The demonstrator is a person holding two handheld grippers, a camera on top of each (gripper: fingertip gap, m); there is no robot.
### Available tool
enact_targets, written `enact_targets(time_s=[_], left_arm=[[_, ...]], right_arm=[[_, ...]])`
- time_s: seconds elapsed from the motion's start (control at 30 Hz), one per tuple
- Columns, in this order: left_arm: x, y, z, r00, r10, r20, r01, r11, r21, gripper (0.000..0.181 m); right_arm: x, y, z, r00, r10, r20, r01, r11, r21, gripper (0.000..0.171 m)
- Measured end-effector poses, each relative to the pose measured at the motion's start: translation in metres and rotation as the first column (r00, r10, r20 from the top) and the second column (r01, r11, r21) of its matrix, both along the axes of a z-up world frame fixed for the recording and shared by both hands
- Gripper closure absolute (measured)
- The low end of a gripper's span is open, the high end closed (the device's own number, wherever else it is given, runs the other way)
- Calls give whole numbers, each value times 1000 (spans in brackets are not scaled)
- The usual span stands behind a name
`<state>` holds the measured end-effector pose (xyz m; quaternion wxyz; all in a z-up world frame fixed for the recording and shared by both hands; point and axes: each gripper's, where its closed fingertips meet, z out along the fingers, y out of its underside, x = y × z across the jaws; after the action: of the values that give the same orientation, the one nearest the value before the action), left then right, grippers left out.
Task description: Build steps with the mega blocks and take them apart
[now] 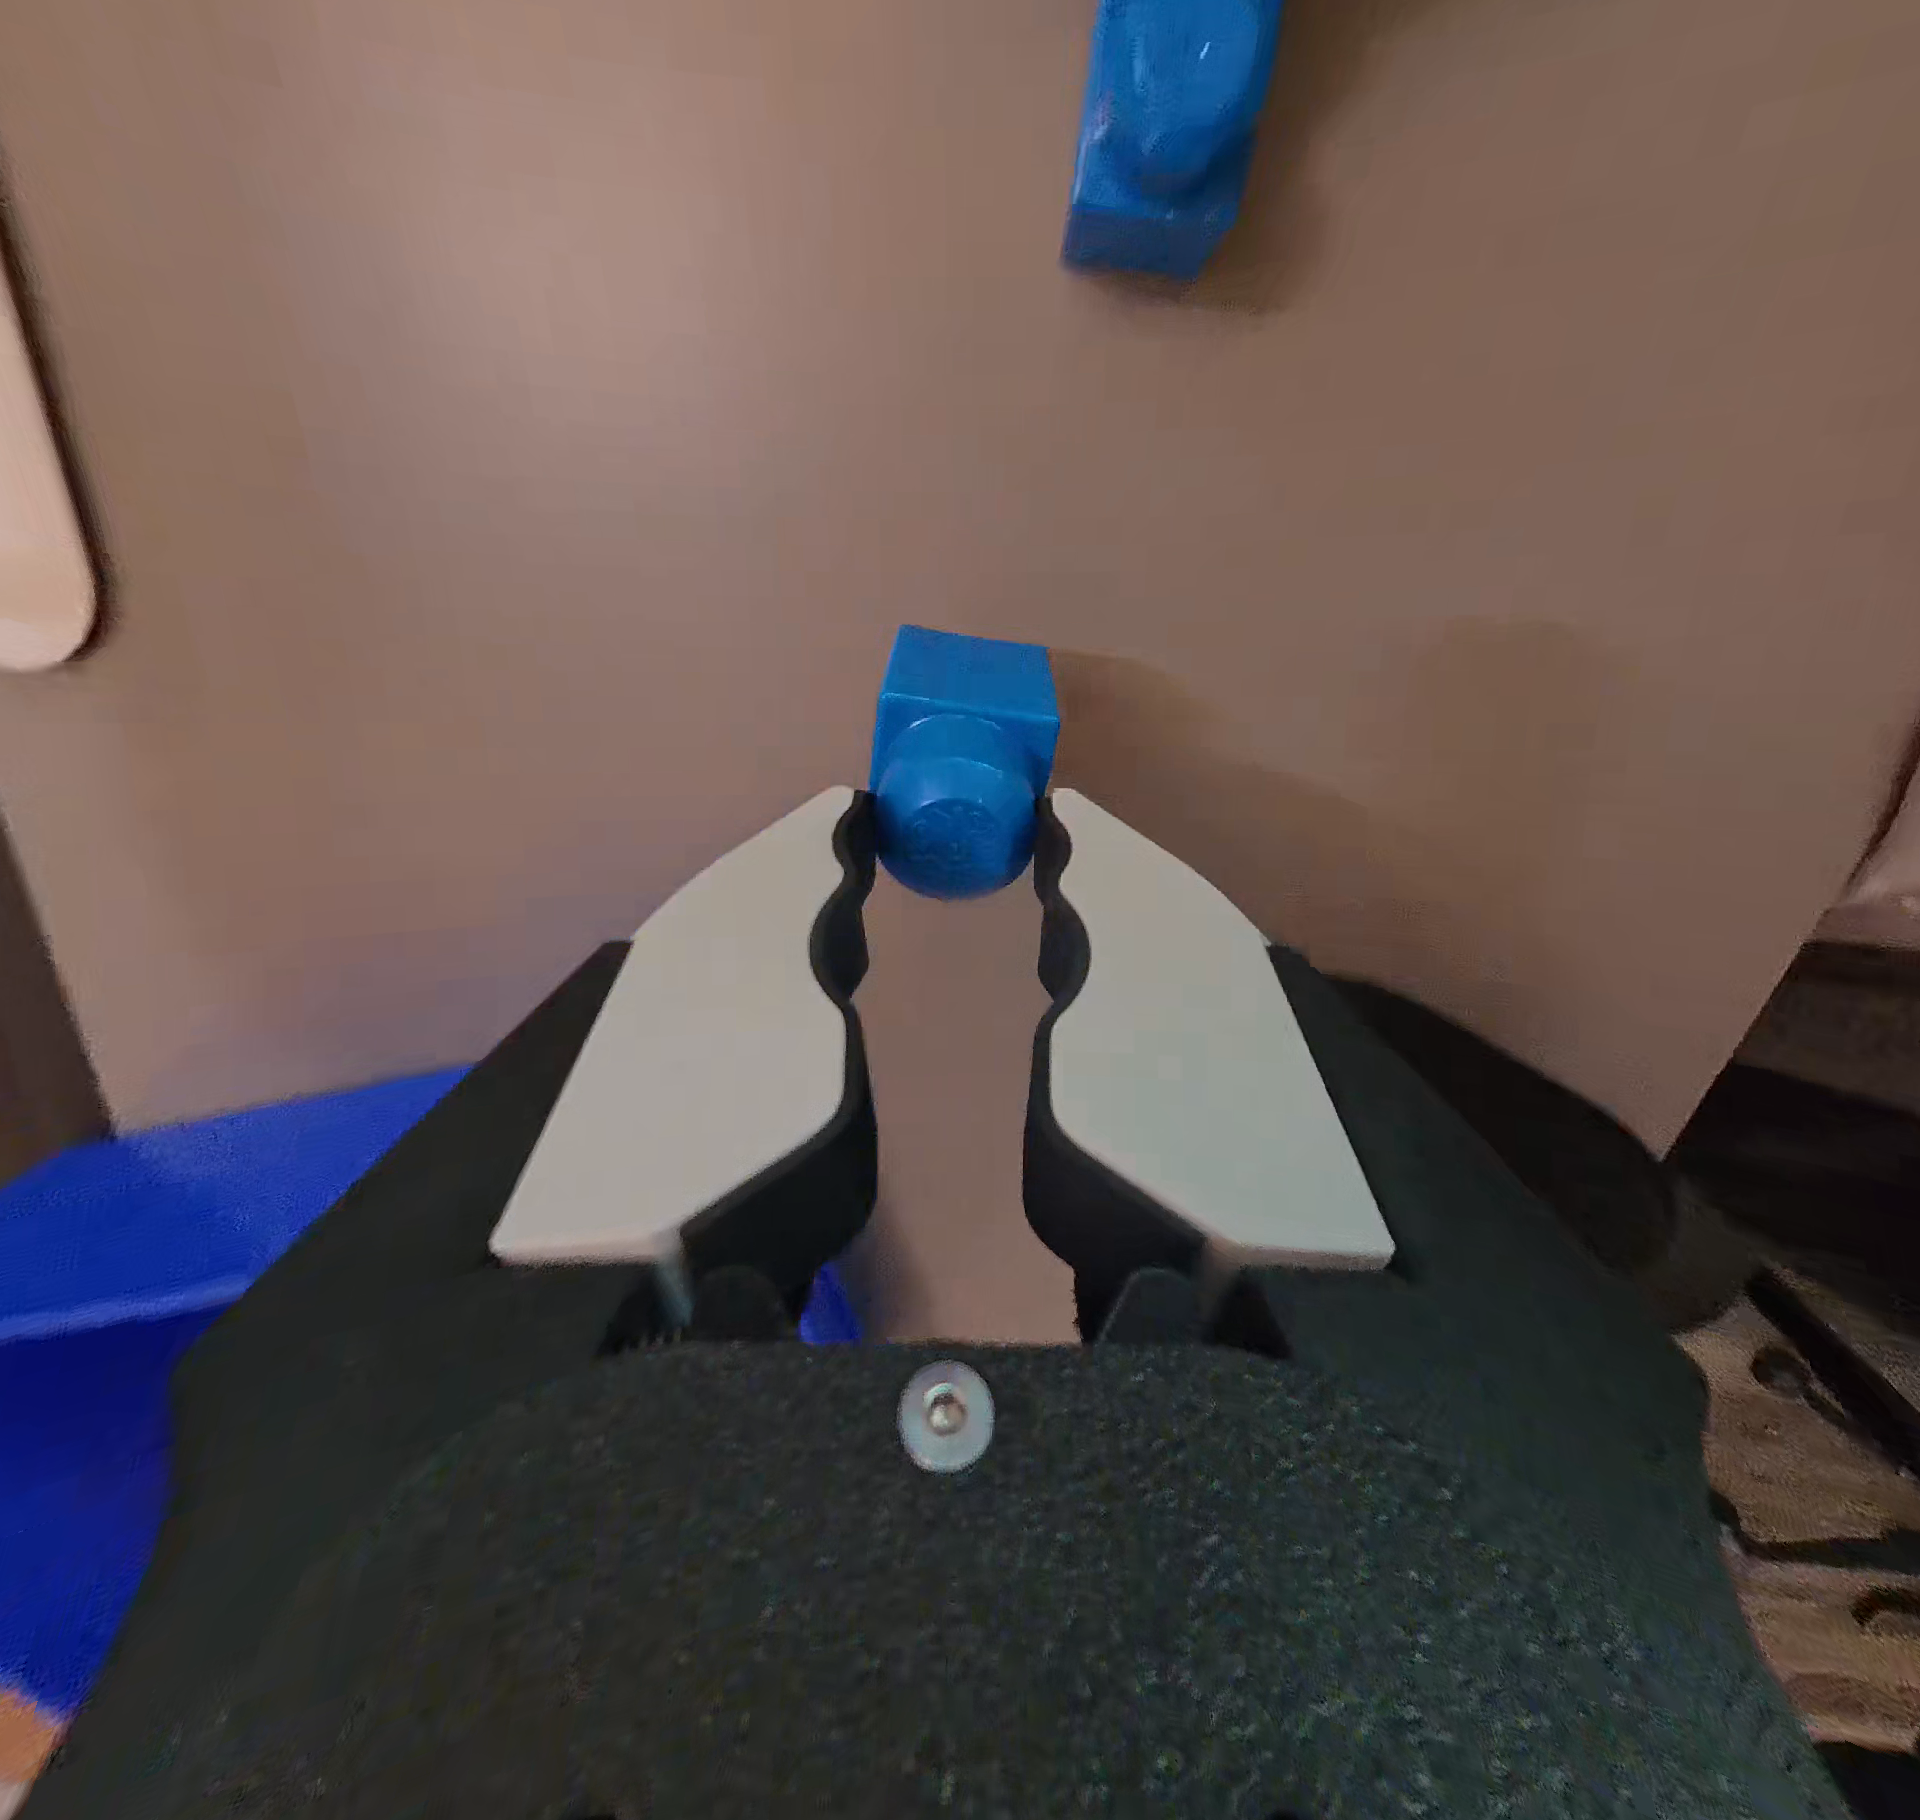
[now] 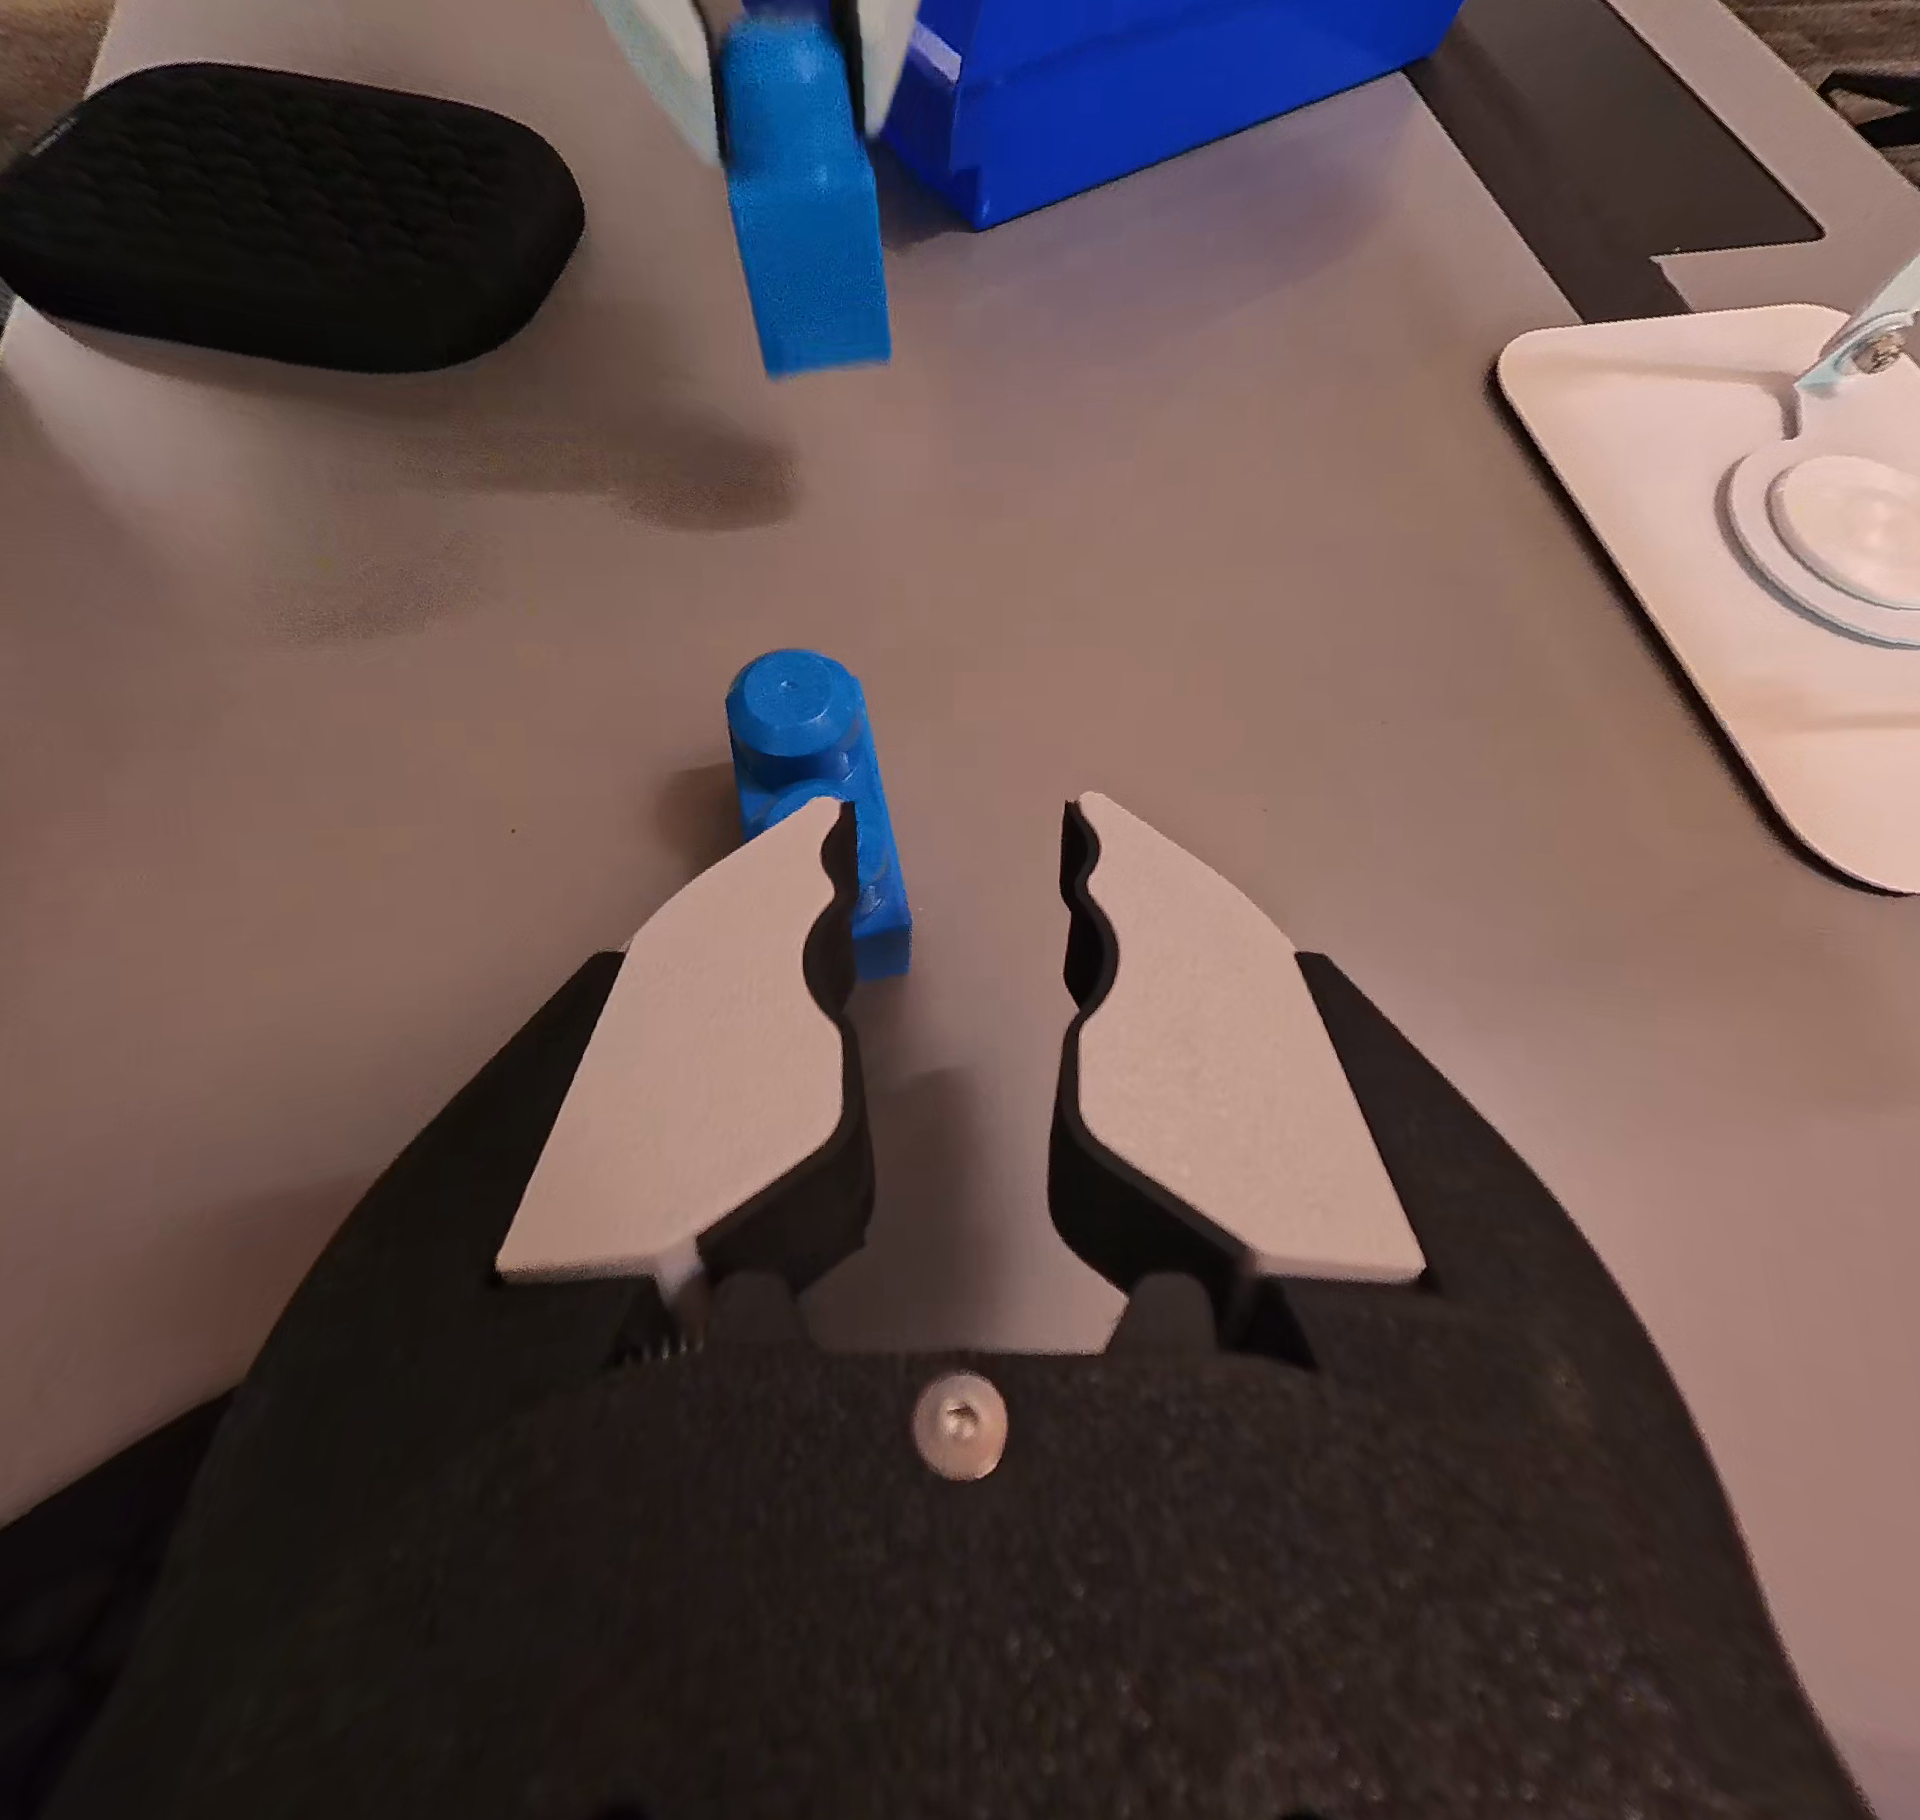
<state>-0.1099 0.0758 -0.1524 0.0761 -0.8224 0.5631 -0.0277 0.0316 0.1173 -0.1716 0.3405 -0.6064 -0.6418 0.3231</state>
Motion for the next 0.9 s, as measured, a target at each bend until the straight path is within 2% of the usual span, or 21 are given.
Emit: enact_targets(time_s=[0.13,0.33,0.47,0.63,0.77,0.9], left_arm=[[25,5,-27,1000,-17,11,17,999,-41,152],[40,11,-50,999,-8,52,11,998,-66,151],[48,15,-50,993,-1,114,4,1000,-23,151],[53,15,-46,975,9,223,-15,1000,26,133],[63,18,-25,900,20,435,-83,989,126,131],[67,21,4,760,9,650,-214,948,237,132]], right_arm=[[0,-1,-1,1000,8,4,-8,1000,0,134],[1,-2,-2,1000,14,8,-14,1000,-7,134],[0,-3,-3,1000,15,9,-15,1000,-10,134],[0,-3,-2,1000,17,6,-17,1000,-8,134],[3,-2,1,1000,16,0,-16,1000,-1,133],[7,-7,6,999,42,0,-42,999,-4,129]])
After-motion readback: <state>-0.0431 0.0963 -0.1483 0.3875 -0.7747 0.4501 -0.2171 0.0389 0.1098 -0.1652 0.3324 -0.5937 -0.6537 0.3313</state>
